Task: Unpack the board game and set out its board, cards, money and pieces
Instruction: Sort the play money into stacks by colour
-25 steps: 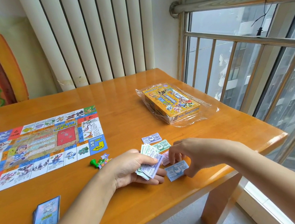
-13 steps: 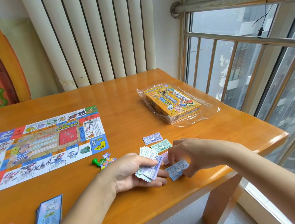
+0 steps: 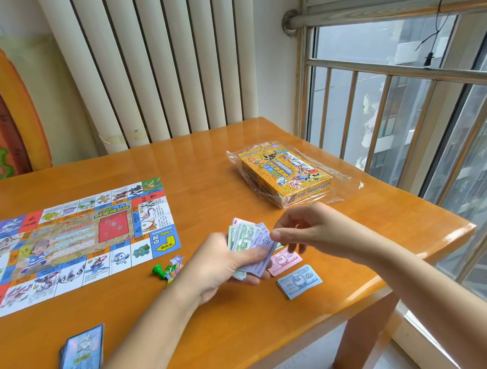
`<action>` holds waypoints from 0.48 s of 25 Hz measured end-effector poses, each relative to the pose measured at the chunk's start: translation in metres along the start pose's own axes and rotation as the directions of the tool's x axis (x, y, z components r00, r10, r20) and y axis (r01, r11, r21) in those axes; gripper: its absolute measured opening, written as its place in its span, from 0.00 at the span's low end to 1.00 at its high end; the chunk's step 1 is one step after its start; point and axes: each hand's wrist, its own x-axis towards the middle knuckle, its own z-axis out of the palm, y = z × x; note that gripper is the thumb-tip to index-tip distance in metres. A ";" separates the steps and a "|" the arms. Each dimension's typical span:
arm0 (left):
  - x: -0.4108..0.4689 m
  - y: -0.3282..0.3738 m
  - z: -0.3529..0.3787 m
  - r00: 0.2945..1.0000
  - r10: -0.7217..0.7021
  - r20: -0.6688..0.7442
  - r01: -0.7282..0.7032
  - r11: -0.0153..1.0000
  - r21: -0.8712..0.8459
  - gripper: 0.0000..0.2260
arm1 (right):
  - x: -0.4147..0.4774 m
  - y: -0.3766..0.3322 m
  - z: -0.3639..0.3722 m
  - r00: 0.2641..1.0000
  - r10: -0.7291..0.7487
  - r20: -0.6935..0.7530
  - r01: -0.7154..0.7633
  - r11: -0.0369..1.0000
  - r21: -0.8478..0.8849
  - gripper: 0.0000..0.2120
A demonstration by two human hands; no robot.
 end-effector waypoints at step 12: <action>0.049 0.005 -0.036 0.939 -0.047 -0.341 -0.019 0.982 -0.187 0.14 | 0.052 0.021 -0.005 0.920 0.276 -0.279 -0.206 0.945 0.255 0.05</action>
